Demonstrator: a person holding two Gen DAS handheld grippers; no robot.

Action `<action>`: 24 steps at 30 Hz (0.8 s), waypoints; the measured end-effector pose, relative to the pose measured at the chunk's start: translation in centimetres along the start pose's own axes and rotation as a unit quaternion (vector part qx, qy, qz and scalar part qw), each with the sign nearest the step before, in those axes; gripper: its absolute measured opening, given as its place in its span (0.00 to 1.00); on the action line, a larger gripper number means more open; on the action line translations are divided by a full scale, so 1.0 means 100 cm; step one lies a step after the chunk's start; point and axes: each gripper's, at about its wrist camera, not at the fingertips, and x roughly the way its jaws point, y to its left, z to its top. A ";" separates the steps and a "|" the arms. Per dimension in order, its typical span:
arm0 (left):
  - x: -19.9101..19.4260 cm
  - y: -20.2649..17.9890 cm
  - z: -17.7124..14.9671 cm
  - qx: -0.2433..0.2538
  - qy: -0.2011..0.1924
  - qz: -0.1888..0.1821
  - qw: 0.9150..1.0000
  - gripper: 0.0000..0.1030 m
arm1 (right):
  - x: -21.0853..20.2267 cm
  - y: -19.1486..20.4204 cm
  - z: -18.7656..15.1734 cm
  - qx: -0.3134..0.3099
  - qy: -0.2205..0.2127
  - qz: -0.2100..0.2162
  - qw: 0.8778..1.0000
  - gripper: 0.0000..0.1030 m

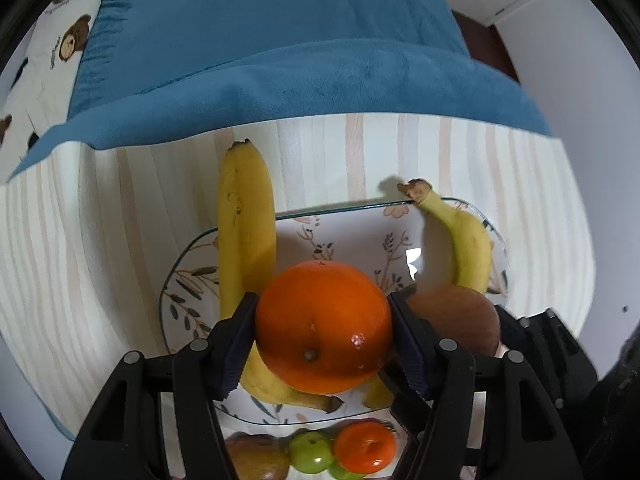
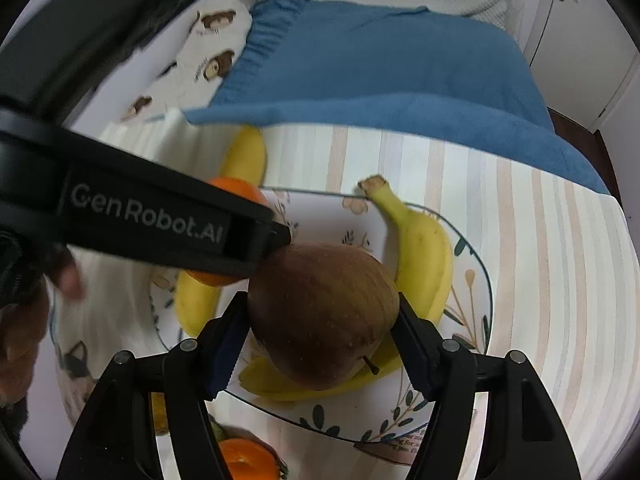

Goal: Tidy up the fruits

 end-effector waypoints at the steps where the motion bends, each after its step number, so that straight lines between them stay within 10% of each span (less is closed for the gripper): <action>1: 0.000 -0.001 0.000 0.005 -0.001 0.014 1.000 0.60 | 0.000 0.001 0.000 -0.004 0.000 -0.001 1.000 0.74; 9: -0.021 0.005 -0.006 -0.005 -0.031 0.001 1.000 0.88 | -0.003 -0.008 -0.003 0.022 0.007 0.002 1.000 0.86; 24: -0.064 0.021 -0.048 -0.033 -0.117 0.029 0.992 0.93 | -0.046 -0.036 -0.026 0.105 -0.028 -0.008 0.994 0.94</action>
